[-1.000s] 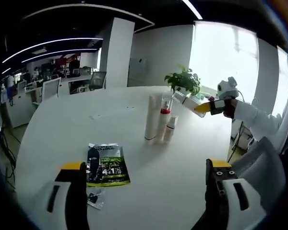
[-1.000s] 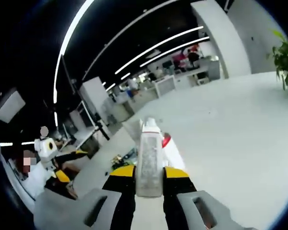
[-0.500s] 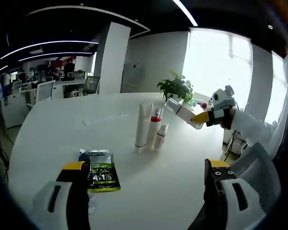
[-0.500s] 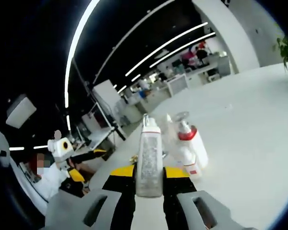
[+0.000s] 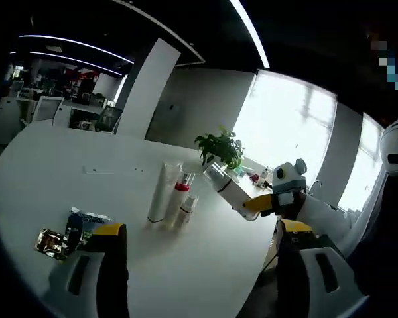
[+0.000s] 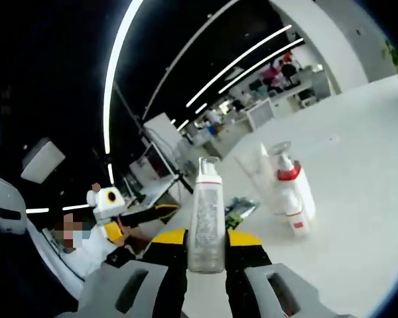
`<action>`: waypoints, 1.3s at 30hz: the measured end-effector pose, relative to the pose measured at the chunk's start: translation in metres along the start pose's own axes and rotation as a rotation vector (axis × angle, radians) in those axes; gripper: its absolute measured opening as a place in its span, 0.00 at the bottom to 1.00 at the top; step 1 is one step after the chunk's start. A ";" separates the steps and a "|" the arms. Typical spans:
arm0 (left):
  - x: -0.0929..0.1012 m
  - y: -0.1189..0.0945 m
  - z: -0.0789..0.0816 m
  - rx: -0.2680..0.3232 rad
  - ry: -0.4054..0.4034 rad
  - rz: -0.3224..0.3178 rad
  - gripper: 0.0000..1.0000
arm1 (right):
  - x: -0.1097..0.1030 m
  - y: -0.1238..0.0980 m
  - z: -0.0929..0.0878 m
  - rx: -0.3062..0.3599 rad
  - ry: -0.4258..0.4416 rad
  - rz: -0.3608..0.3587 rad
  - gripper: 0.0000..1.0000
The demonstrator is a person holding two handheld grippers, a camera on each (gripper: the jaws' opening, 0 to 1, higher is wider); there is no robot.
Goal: Arrange the skincare products in the storage area until every visible bottle or jar stands upright without overlapping.
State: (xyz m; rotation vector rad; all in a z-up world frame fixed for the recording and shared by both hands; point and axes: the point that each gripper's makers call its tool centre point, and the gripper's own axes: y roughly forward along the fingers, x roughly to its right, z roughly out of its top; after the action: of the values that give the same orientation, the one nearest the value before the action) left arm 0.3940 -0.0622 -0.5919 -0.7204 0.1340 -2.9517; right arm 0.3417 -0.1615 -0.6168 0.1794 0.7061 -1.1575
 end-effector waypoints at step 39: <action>0.032 0.064 0.019 0.138 -0.466 -0.295 0.21 | -0.060 0.008 -0.018 -0.014 0.120 0.227 0.12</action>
State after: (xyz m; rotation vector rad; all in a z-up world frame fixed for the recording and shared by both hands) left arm 0.3791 -0.1303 -0.5679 -1.4870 -0.2285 -2.9095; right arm 0.3286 -0.1030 -0.5973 0.3112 0.7781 -0.9299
